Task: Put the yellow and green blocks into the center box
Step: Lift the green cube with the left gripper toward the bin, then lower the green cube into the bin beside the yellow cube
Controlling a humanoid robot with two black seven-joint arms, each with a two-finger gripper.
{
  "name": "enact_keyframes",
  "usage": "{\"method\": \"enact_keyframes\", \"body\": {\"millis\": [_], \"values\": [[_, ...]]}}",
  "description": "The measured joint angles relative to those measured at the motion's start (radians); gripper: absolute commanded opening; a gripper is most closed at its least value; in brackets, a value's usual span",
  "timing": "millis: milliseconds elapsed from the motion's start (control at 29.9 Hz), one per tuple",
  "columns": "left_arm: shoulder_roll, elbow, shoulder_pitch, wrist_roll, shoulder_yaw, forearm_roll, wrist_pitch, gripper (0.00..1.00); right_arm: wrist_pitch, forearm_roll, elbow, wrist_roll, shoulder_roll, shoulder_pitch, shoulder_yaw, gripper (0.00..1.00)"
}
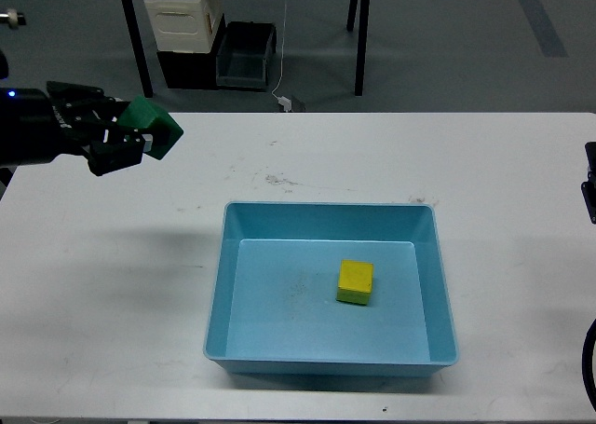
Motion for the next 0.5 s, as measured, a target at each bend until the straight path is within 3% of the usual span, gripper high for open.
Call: {"method": "enact_keyframes", "body": {"millis": [167,502], "values": [[-0.123,-0.013,-0.070,0.000,0.019,0.043,-0.084,0.31,-0.006,0.000,0.000,0.000,0.001,-0.006,-0.001,1.00],[-0.275,-0.005,-0.194,0.000,0.259,0.190,-0.090,0.31,-0.017,0.000,0.000,0.000,0.002,-0.006,-0.006,1.00]]}}
